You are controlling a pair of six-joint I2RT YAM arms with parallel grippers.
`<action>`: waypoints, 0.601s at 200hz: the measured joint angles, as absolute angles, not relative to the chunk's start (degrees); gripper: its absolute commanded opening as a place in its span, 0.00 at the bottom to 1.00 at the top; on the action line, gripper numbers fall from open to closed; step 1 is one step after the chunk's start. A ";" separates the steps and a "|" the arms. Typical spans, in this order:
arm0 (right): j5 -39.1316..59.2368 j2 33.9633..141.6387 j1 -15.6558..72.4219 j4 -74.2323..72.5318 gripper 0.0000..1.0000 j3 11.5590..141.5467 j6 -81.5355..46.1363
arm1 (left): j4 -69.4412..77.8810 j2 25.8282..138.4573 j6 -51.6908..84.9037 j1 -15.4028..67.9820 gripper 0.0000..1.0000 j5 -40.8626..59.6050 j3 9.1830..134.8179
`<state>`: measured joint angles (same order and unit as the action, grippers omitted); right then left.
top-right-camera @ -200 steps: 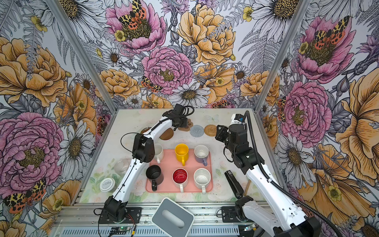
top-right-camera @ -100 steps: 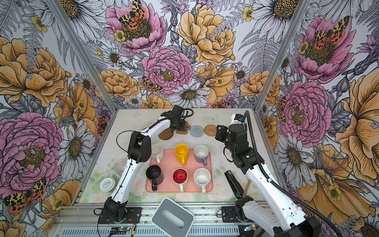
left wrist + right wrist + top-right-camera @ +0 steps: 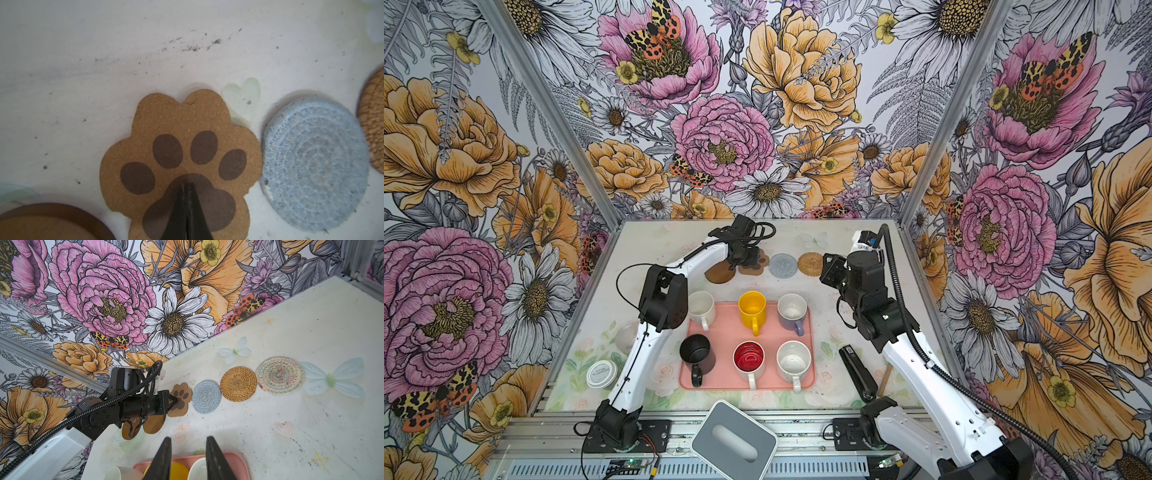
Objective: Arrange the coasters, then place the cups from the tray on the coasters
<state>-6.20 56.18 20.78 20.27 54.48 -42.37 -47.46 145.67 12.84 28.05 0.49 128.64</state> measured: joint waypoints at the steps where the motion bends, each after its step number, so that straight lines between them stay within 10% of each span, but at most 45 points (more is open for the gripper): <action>1: -6.20 56.18 20.75 20.29 0.31 54.48 -42.37 | -47.46 145.64 12.84 28.05 0.00 0.47 128.62; 120: -5.67 57.95 20.78 20.27 0.31 54.48 -42.39 | -48.86 144.42 12.91 28.67 0.00 -0.89 127.35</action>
